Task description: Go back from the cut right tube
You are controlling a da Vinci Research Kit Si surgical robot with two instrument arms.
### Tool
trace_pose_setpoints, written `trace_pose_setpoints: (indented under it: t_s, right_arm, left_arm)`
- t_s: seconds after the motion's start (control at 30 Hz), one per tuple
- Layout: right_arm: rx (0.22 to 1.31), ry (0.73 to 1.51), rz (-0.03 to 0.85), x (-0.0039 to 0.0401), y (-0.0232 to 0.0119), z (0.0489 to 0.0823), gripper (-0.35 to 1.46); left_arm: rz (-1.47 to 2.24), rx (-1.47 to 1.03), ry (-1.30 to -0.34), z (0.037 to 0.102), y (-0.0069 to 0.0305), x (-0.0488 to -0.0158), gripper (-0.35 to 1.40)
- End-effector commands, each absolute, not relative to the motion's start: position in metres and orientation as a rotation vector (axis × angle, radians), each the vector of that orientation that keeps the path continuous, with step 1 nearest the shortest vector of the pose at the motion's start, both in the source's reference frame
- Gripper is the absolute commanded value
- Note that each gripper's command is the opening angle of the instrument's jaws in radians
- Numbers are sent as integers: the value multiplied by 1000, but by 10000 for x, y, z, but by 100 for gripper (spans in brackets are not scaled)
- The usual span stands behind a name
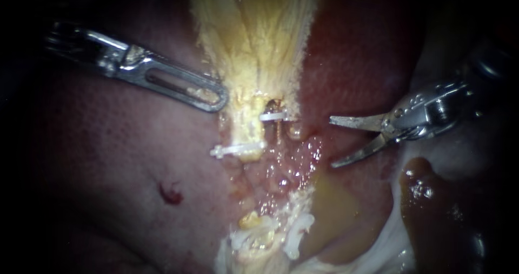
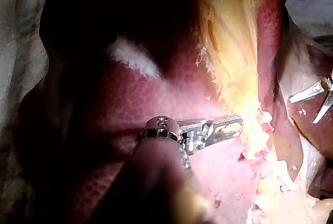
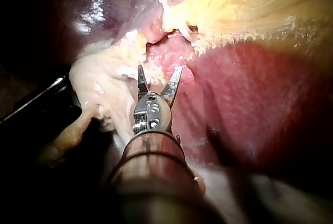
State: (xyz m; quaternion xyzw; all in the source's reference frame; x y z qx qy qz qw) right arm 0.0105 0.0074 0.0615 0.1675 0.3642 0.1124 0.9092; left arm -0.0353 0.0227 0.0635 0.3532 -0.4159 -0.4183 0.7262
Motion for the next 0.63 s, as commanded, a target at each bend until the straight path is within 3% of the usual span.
trace_pose_setpoints:
  t_s: [0.03,0.63]
  right_arm:
    - [347,752,231,104,73,615,145]
    - [347,752,231,104,73,614,145]
  left_arm:
    - [-922,776,-916,635,226,-355,-35]
    - [-922,770,-920,639,219,-365,-35]
